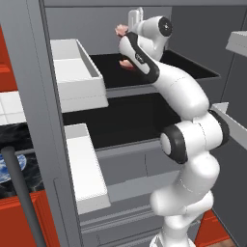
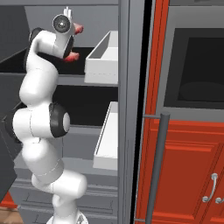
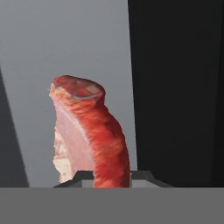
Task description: Place the steak on the counter behind the older steak on the same shelf of the fridge to maintain FIFO order. Close the fridge door when finished.
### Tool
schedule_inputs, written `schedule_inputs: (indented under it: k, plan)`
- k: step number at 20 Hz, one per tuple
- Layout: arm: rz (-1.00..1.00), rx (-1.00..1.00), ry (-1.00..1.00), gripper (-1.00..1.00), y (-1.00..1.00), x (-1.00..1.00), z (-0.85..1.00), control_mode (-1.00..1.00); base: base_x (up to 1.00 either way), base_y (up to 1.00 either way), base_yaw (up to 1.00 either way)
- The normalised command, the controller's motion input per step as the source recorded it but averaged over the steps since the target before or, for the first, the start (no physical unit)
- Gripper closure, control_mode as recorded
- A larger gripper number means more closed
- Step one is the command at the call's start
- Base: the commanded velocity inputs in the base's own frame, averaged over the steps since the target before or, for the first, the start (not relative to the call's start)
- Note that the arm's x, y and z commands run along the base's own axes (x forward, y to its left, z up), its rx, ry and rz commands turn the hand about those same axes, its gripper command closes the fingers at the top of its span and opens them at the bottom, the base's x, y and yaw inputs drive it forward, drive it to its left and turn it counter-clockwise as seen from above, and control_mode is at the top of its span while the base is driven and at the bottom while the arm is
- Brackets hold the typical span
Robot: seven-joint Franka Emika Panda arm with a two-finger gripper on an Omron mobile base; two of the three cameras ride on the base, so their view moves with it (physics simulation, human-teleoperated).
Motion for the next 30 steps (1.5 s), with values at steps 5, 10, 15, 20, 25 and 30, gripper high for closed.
schedule_inputs:
  k: [5,10,15,20,25,30]
  plan:
    - [0.00,0.00,0.06,1.00,0.07,0.56,-0.17,-1.00,0.00,0.00,0.00]
    - [0.00,0.00,0.07,1.00,0.11,0.45,-0.24,-1.00,0.00,0.00,0.00]
    - [0.00,0.00,0.10,-1.00,0.27,0.44,-0.38,-1.00,0.00,0.00,0.00]
    - [0.00,0.00,0.01,-1.00,0.16,0.10,-0.05,-1.00,0.00,0.00,0.00]
    - [0.00,0.00,-0.03,-1.00,0.15,-0.34,0.16,-1.00,0.00,0.00,0.00]
    - [0.00,0.00,-0.08,-1.00,0.02,-0.60,0.36,-1.00,0.00,0.00,0.00]
